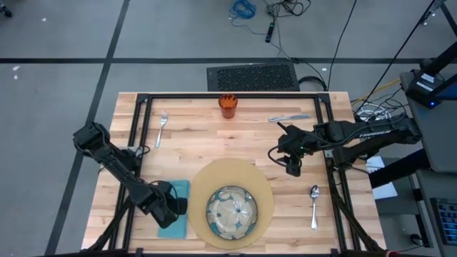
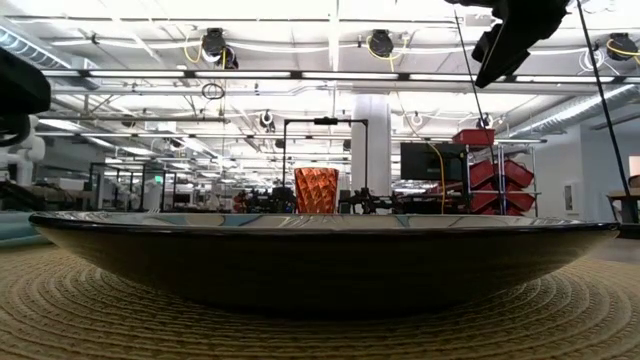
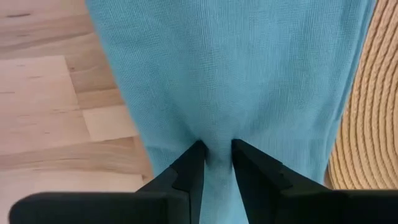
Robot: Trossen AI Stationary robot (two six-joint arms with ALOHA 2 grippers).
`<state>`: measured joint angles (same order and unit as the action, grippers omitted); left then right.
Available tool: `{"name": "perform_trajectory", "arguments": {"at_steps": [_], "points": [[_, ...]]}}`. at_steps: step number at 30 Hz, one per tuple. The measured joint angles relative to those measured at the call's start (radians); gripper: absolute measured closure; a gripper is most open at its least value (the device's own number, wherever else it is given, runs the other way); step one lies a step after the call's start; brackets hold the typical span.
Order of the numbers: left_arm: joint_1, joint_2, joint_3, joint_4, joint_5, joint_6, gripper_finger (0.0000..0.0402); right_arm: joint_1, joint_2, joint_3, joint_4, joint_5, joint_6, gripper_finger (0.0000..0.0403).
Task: Set table place
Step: Move the blue table napkin to the middle left of the table, then put the silver fork on the blue table napkin
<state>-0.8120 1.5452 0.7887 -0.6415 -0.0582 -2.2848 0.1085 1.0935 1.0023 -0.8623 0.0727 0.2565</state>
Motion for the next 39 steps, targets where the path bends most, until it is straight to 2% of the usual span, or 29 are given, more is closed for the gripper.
{"name": "perform_trajectory", "arguments": {"at_steps": [13, 23, 27, 30, 34, 39], "points": [[-0.042, -0.002, 0.000, 0.000, 0.038, -0.001, 0.0331, 0.000, 0.000, 0.000, 0.003, 0.000, 0.002, 0.0257], [-0.042, -0.002, 0.001, -0.002, 0.069, 0.073, 0.0331, 0.000, 0.000, 0.000, 0.008, 0.000, 0.004, 0.0257], [-0.042, -0.002, 0.001, -0.004, 0.066, 0.100, 0.0331, 0.000, 0.000, 0.000, 0.009, 0.000, 0.015, 0.0257], [-0.042, -0.002, 0.007, -0.011, 0.025, 0.129, 0.0331, 0.000, 0.000, 0.000, 0.009, 0.000, 0.015, 0.0257], [-0.041, -0.002, 0.060, -0.088, 0.009, 0.195, 0.0331, 0.000, 0.000, 0.000, 0.011, 0.000, 0.020, 0.0257], [-0.041, -0.031, 0.194, -0.337, 0.021, 0.298, 0.0331, 0.000, 0.000, 0.000, 0.024, 0.000, 0.020, 0.0257]]}}
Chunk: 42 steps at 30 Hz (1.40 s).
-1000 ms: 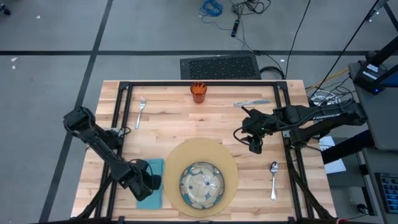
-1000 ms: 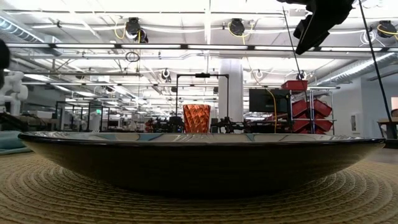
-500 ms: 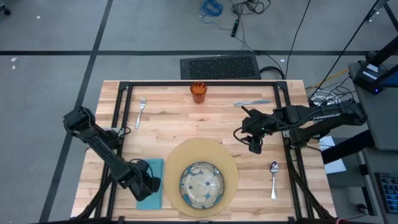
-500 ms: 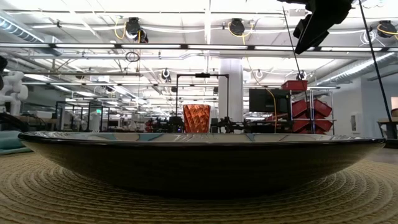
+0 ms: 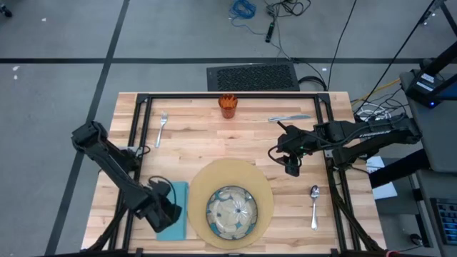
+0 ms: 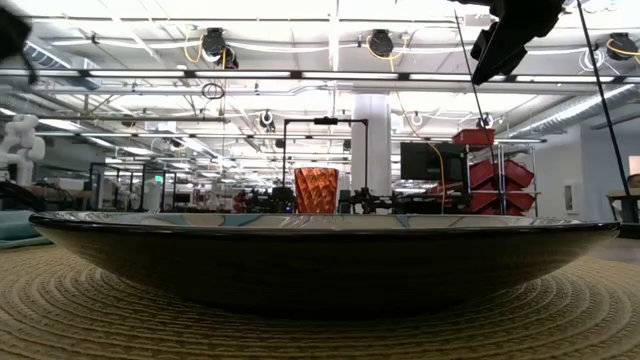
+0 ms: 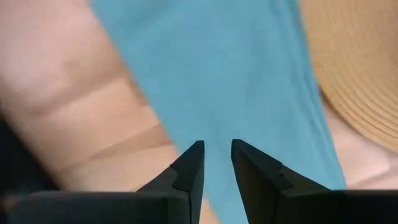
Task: Set table place
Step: Put the silver fork on the blue table napkin
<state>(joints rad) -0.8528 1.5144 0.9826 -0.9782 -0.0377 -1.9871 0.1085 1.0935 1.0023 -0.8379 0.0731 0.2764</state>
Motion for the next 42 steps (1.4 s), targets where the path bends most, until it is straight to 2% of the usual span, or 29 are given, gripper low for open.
{"name": "perform_trajectory", "arguments": {"at_steps": [3, 7, 10, 15, 20, 24, 28, 30, 32, 34, 36, 38, 40, 42], "points": [[0.000, -0.036, 0.121, -0.211, -0.093, 0.062, 0.0331, 0.000, 0.000, 0.000, 0.003, 0.000, 0.000, 0.0257], [0.000, -0.072, 0.280, -0.431, -0.409, 0.142, 0.0331, -0.001, 0.000, 0.000, 0.002, 0.006, 0.000, 0.0257], [0.021, -0.098, 0.317, -0.470, -0.588, 0.183, 0.0331, 0.000, 0.000, 0.000, 0.003, 0.006, 0.010, 0.0257], [0.085, -0.094, 0.310, -0.483, -0.600, 0.249, 0.0331, 0.012, 0.000, 0.000, 0.015, 0.007, 0.076, 0.0257], [0.177, -0.093, 0.254, -0.559, -0.774, 0.388, 0.0327, 0.012, 0.000, 0.000, 0.050, 0.009, 0.088, 0.0257], [0.323, -0.104, 0.176, -0.579, -0.828, 0.473, 0.0294, 0.011, 0.000, 0.000, 0.060, 0.021, 0.050, 0.0257], [0.512, -0.116, 0.109, -0.547, -0.840, 0.425, 0.0239, 0.011, 0.000, 0.000, 0.051, 0.040, 0.032, 0.0257], [0.634, -0.120, 0.089, -0.512, -0.797, 0.450, 0.0216, 0.011, 0.001, 0.000, 0.050, 0.040, 0.015, 0.0257], [0.766, -0.124, 0.076, -0.420, -0.774, 0.625, 0.0205, 0.011, 0.000, 0.000, 0.047, 0.040, 0.000, 0.0257], [0.892, -0.130, 0.064, -0.239, -0.702, 0.895, 0.0202, 0.011, 0.001, 0.000, 0.042, 0.040, -0.007, 0.0257], [1.026, -0.133, 0.053, -0.023, -0.538, 1.173, 0.0202, 0.011, 0.000, 0.000, 0.042, 0.040, -0.008, 0.0257], [1.160, -0.133, 0.050, 0.121, -0.386, 1.380, 0.0202, 0.011, 0.001, 0.000, 0.042, 0.040, -0.008, 0.0257], [1.286, -0.133, 0.052, 0.137, -0.334, 1.471, 0.0201, 0.011, 0.001, 0.000, 0.042, 0.042, -0.007, 0.0257], [1.416, -0.134, 0.057, 0.071, -0.312, 1.515, 0.0201, 0.011, 0.001, 0.000, 0.041, 0.060, -0.003, 0.0257]]}}
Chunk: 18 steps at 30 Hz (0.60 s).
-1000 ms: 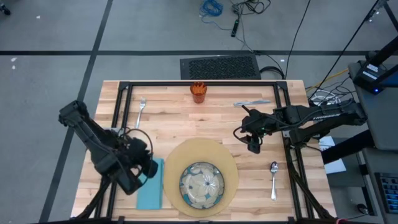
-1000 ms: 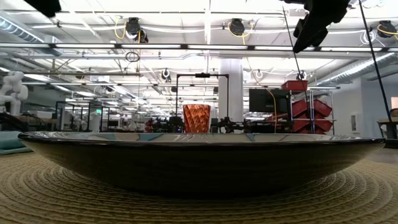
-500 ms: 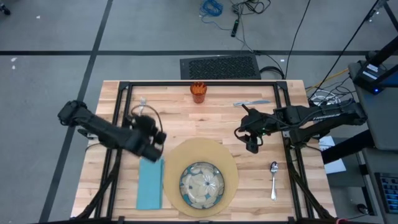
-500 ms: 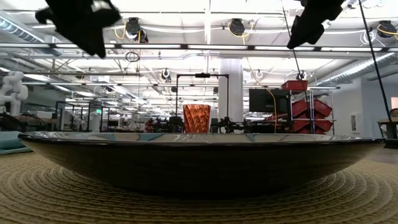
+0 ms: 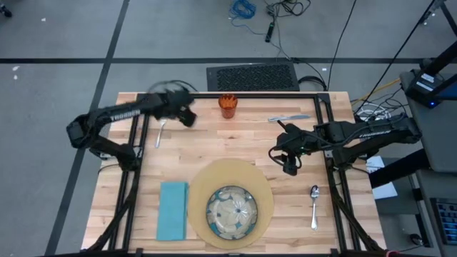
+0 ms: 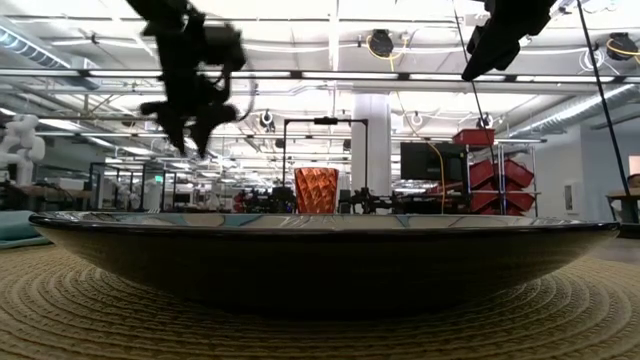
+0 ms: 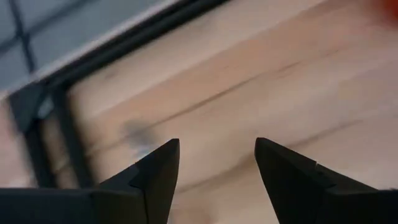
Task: Set table place
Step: Put the silver fork on the blue table napkin
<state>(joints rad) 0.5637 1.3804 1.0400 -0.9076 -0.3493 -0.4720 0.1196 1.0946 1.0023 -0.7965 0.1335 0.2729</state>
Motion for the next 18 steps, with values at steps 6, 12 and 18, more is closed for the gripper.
{"name": "perform_trajectory", "arguments": {"at_steps": [6, 12, 18], "points": [[0.298, -0.035, -0.019, -0.190, 0.271, 0.065, 0.0201, 0.000, 0.000, 0.000, -0.005, 0.002, -0.011, 0.0257], [0.313, -0.073, -0.092, -0.227, 0.326, 0.105, 0.0201, 0.000, 0.000, 0.000, 0.008, 0.003, -0.027, 0.0257], [0.313, -0.081, -0.267, -0.126, 0.328, 0.104, 0.0201, 0.000, 0.000, 0.000, 0.008, 0.003, -0.034, 0.0257]]}}
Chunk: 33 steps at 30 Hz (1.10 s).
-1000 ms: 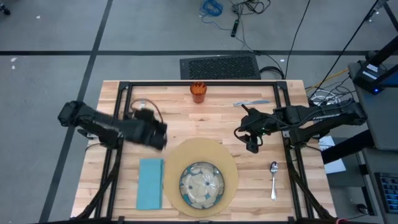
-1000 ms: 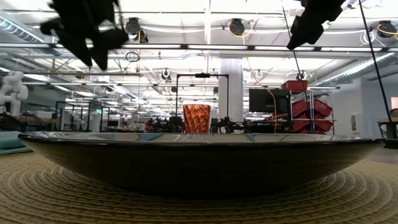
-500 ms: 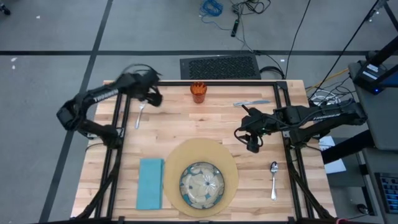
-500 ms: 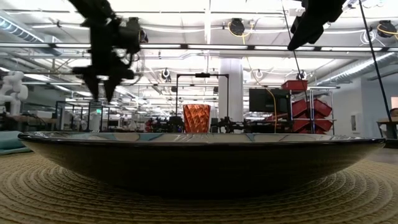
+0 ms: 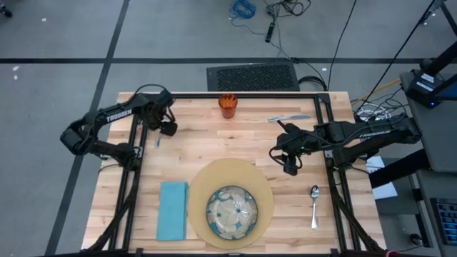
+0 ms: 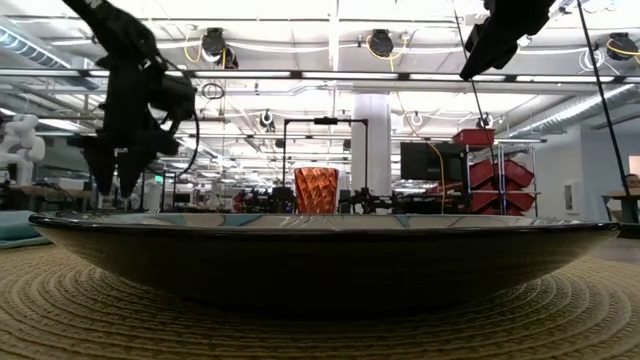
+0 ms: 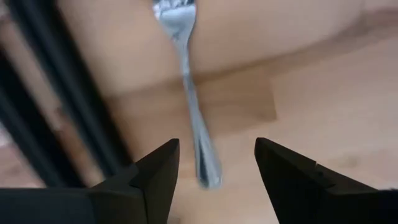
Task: Set table place
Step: Put the silver fork on the blue table napkin
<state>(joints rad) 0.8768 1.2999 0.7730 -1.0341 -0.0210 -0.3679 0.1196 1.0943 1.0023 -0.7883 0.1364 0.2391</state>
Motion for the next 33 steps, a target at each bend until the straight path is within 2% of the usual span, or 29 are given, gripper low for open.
{"name": "perform_trajectory", "arguments": {"at_steps": [4, 10, 18, 33], "points": [[0.001, 0.002, -0.078, 0.146, 0.000, 0.000, 0.0201, 0.000, 0.000, 0.000, 0.001, 0.000, 0.000, 0.0257], [0.007, 0.010, -0.114, 0.265, -0.024, 0.019, 0.0201, 0.000, 0.000, 0.000, 0.001, -0.005, 0.032, 0.0257], [0.071, 0.044, -0.141, 0.267, -0.057, 0.039, 0.0201, 0.000, 0.000, 0.000, 0.000, -0.006, 0.056, 0.0257], [0.072, 0.068, -0.141, 0.307, -0.049, 0.060, 0.0205, 0.000, 0.000, 0.000, 0.000, -0.006, 0.063, 0.0257]]}}
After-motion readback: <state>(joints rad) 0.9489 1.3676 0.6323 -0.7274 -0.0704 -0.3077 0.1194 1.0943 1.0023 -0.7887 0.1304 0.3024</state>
